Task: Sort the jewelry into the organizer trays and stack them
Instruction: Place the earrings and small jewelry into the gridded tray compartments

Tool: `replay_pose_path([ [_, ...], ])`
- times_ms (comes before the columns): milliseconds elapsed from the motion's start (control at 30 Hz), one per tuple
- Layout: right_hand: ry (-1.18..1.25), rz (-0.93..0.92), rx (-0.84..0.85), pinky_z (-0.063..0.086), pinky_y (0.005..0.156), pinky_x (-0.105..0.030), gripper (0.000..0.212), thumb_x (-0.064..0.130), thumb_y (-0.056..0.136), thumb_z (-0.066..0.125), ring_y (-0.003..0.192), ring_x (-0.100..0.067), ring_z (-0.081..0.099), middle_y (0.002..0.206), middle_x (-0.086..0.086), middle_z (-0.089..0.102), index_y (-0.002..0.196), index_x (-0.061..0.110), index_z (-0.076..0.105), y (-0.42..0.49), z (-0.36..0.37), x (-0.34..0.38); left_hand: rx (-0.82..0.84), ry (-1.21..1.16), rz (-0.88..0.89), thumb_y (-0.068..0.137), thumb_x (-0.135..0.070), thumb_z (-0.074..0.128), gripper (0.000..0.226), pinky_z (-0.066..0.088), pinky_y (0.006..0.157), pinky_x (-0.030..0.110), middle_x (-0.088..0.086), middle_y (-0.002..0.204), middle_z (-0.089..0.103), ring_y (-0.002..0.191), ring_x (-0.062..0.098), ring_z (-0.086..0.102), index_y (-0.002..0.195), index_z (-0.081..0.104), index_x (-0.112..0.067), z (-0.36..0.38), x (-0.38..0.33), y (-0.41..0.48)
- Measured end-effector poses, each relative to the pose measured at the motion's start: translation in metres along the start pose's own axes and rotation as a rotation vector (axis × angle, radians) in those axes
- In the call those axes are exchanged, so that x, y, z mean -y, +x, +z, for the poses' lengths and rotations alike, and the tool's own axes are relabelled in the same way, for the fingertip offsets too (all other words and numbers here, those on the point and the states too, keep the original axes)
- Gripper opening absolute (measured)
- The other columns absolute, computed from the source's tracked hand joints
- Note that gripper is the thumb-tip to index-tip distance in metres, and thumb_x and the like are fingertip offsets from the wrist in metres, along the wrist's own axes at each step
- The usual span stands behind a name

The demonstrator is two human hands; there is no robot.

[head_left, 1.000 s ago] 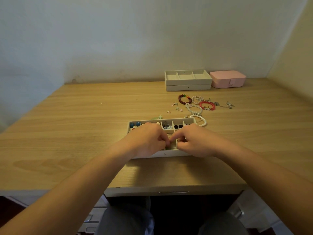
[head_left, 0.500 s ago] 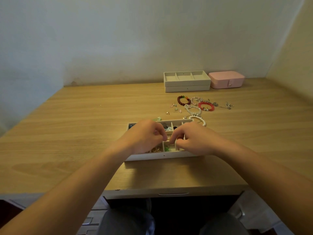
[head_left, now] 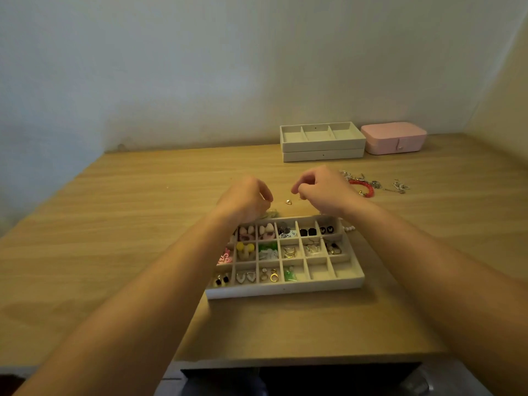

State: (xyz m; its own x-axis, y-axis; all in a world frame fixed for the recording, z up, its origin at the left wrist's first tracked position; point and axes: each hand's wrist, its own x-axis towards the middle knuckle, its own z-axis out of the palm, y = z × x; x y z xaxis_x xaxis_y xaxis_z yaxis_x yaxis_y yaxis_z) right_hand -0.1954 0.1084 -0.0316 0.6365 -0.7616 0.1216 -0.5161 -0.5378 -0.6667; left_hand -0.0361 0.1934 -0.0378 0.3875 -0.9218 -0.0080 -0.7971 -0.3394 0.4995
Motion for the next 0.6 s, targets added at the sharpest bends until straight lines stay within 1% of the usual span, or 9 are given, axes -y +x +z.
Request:
replay_pose_path([
  [33, 0.02, 0.007, -0.001, 0.053, 0.091, -0.037, 0.025, 0.013, 0.099, 0.052, 0.097, -0.014, 0.062, 0.087, 0.013, 0.064, 0.093, 0.022, 0.074, 0.005, 0.001, -0.001, 0.037, 0.013, -0.01, 0.095, -0.026, 0.066, 0.013, 0.055, 0.091, 0.037, -0.001, 0.111, 0.07, 0.099, 0.016, 0.063, 0.107, 0.071, -0.025, 0.002, 0.002, 0.006],
  [100, 0.055, 0.01, -0.011, 0.054, 0.089, -0.036, 0.024, 0.014, 0.1, 0.052, 0.094, -0.013, 0.062, 0.088, 0.01, 0.065, 0.095, 0.021, 0.074, 0.012, 0.003, -0.002, 0.098, 0.021, -0.033, 0.089, -0.038, 0.072, 0.019, 0.057, 0.087, 0.038, -0.003, 0.103, 0.071, 0.093, 0.016, 0.064, 0.104, 0.071, -0.026, 0.005, 0.006, 0.016],
  [167, 0.092, 0.017, -0.025, 0.054, 0.085, -0.036, 0.024, 0.014, 0.1, 0.052, 0.09, -0.012, 0.062, 0.089, 0.006, 0.067, 0.097, 0.02, 0.075, 0.016, 0.005, -0.005, 0.135, 0.026, -0.032, 0.082, -0.042, 0.078, 0.021, 0.058, 0.085, 0.039, -0.006, 0.095, 0.07, 0.089, 0.015, 0.065, 0.096, 0.071, -0.028, 0.008, 0.009, 0.023],
  [300, 0.16, 0.028, -0.015, 0.051, 0.077, -0.031, 0.024, 0.013, 0.099, 0.053, 0.079, -0.01, 0.06, 0.088, 0.0, 0.07, 0.098, 0.017, 0.077, 0.018, 0.008, -0.008, 0.139, 0.052, 0.003, 0.078, -0.04, 0.083, 0.017, 0.057, 0.085, 0.038, -0.008, 0.091, 0.068, 0.087, 0.012, 0.062, 0.085, 0.07, -0.03, 0.01, 0.011, 0.03],
  [400, 0.21, 0.035, 0.012, 0.053, 0.071, -0.029, 0.023, 0.014, 0.099, 0.054, 0.075, -0.013, 0.061, 0.087, -0.002, 0.071, 0.098, 0.017, 0.077, 0.016, 0.005, -0.009, 0.128, 0.04, 0.028, 0.079, -0.039, 0.083, 0.019, 0.057, 0.079, 0.035, -0.006, 0.087, 0.068, 0.083, 0.013, 0.063, 0.083, 0.068, -0.028, 0.011, 0.009, 0.03],
  [500, 0.251, 0.029, 0.047, 0.048, 0.066, -0.025, 0.021, 0.014, 0.1, 0.055, 0.075, -0.012, 0.062, 0.09, -0.002, 0.072, 0.101, 0.019, 0.076, 0.011, 0.003, -0.011, 0.094, -0.055, 0.066, 0.083, -0.032, 0.08, 0.015, 0.052, 0.069, 0.027, -0.005, 0.084, 0.069, 0.08, 0.012, 0.064, 0.085, 0.067, -0.024, 0.01, 0.007, 0.025],
  [567, 0.265, 0.008, 0.045, 0.049, 0.067, -0.024, 0.021, 0.013, 0.1, 0.056, 0.079, -0.011, 0.063, 0.097, 0.0, 0.071, 0.107, 0.022, 0.074, 0.006, 0.004, -0.012, 0.034, -0.18, 0.099, 0.084, -0.027, 0.079, 0.013, 0.049, 0.065, 0.024, -0.003, 0.081, 0.07, 0.075, 0.01, 0.063, 0.085, 0.068, -0.02, 0.005, 0.003, 0.018],
  [600, 0.275, -0.007, 0.047, 0.05, 0.07, -0.024, 0.022, 0.012, 0.099, 0.057, 0.084, -0.009, 0.064, 0.102, 0.001, 0.07, 0.111, 0.023, 0.072, 0.003, 0.005, -0.013, 0.001, -0.264, 0.107, 0.084, -0.026, 0.08, 0.014, 0.051, 0.063, 0.024, -0.001, 0.08, 0.071, 0.073, 0.01, 0.064, 0.086, 0.069, -0.018, 0.002, 0.001, 0.014],
])
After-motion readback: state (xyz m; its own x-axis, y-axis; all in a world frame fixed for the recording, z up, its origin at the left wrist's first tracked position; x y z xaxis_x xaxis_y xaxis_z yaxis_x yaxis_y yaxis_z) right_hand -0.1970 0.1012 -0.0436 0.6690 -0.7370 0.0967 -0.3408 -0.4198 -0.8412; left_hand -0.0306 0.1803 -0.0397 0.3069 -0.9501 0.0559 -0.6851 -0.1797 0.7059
